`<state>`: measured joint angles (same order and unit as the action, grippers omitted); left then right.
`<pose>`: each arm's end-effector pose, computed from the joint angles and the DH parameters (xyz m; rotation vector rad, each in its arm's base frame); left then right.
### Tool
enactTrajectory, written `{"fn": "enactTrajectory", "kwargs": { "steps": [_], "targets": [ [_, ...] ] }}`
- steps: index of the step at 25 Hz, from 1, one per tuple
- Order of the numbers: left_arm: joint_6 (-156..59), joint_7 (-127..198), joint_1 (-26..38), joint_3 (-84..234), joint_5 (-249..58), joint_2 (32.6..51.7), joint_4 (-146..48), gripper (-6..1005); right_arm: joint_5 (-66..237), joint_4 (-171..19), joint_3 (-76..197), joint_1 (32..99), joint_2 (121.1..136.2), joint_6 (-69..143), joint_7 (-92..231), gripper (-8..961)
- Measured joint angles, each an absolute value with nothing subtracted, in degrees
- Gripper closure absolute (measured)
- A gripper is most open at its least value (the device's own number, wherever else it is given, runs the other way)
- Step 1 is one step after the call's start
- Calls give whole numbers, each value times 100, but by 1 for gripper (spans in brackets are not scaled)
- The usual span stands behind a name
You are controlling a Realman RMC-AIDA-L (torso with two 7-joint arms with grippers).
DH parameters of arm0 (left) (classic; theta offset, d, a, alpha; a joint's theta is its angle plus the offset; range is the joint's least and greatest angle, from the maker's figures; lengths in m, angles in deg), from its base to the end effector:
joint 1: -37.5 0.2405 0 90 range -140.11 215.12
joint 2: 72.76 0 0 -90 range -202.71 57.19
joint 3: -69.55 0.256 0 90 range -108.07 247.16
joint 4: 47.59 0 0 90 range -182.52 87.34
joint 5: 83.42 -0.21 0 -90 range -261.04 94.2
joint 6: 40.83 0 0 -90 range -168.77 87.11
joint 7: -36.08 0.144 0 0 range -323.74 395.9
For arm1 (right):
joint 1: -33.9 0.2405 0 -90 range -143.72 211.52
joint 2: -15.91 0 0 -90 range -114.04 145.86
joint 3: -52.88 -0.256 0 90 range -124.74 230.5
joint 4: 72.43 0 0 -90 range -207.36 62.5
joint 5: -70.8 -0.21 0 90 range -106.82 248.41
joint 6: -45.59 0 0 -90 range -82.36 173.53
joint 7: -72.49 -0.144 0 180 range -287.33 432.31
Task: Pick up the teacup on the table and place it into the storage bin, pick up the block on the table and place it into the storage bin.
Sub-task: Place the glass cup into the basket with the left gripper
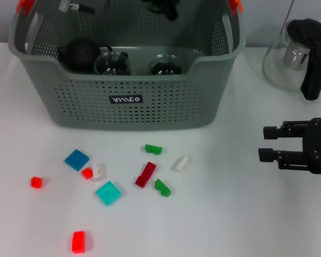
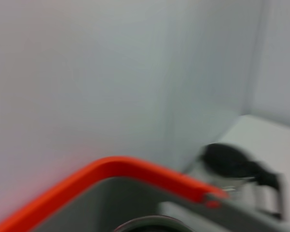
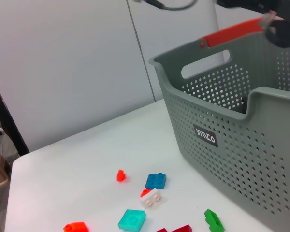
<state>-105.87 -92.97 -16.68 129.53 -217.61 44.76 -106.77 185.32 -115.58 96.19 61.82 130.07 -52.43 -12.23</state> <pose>-0.0802 0.4661 0.0326 -2.5087 -0.5650 -0.2303 0.2693 0.3169 0.0388 -2.8449 0.6182 0.6226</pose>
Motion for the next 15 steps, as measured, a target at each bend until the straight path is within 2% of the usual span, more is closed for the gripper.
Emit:
{"fn": "enactTrajectory", "kwargs": {
  "steps": [5,12,15],
  "targets": [
    [-9624,-9337,-1841,13166,-22574,4618,-10132,938,18532,-11558,9594,6200,13016,-5232,-1252,325],
    [-8964,-9354,-1910,13246,-23529,4953,-9745,935,18532,-11558,9594,6209,13036,-5231,-1255,325],
    [-8893,-9352,-1894,13242,-23613,5008,-9682,933,18532,-11558,9594,6207,13036,-5232,-1267,325]
  ]
}}
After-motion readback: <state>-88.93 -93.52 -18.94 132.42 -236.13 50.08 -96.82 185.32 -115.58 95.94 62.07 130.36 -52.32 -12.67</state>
